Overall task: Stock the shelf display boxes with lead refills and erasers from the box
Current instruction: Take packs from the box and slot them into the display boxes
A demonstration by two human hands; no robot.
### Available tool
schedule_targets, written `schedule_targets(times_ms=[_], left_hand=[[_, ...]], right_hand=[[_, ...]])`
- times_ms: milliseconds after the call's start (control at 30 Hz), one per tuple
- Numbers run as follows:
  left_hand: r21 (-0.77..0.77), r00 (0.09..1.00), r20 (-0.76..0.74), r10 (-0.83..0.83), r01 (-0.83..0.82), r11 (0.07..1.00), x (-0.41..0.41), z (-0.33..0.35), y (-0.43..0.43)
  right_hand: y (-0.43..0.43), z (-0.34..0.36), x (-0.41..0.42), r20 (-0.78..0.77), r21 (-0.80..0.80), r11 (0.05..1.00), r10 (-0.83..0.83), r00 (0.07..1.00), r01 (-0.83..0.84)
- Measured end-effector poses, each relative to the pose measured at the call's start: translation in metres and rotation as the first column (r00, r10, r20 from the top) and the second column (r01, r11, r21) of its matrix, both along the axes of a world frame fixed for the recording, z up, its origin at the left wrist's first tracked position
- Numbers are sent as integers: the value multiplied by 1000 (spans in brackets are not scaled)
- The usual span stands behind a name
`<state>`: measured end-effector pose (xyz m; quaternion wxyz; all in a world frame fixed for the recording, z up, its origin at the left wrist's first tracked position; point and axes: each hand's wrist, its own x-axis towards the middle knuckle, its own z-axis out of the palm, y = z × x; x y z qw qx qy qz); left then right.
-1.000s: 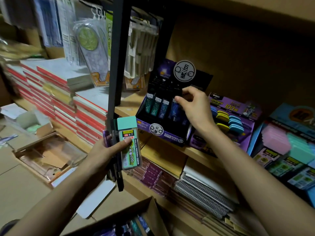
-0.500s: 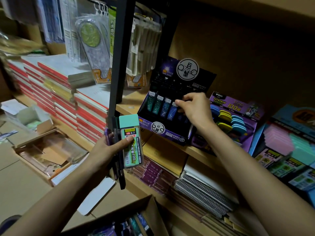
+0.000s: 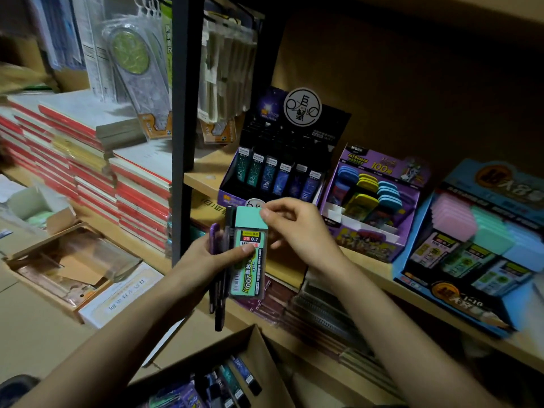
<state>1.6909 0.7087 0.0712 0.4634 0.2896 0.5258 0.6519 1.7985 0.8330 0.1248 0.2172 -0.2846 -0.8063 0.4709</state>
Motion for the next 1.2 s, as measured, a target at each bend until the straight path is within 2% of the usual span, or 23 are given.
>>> schedule_targets(times_ms=[167, 267, 367, 500, 667, 800, 933, 1200], left_hand=[[32, 998, 5, -64, 64, 997, 20, 6, 12], [40, 999, 39, -34, 32, 999, 29, 9, 20], [46, 1000, -7, 28, -28, 999, 37, 10, 28], [55, 1000, -21, 6, -4, 998, 52, 11, 39], [97, 999, -47, 1, 4, 995, 80, 7, 61], [133, 994, -97, -57, 70, 989, 100, 3, 75], [137, 986, -141, -85, 104, 985, 115, -3, 81], [69, 971, -180, -160, 175, 982, 128, -16, 82]], right_hand=[[12, 4, 28, -72, -44, 998, -44, 996, 41], [24, 9, 55, -141, -66, 989, -137, 980, 129], [41, 24, 85, -231, -68, 973, -232, 945, 222], [61, 48, 130, -307, 105, 939, -284, 908, 329], [78, 71, 196, -410, 262, 839, -350, 842, 476], [93, 71, 244, -397, 373, 737, -423, 815, 564], [106, 57, 269, -322, 428, 683, -497, 806, 592], [109, 45, 273, -302, 427, 712, -469, 830, 558]])
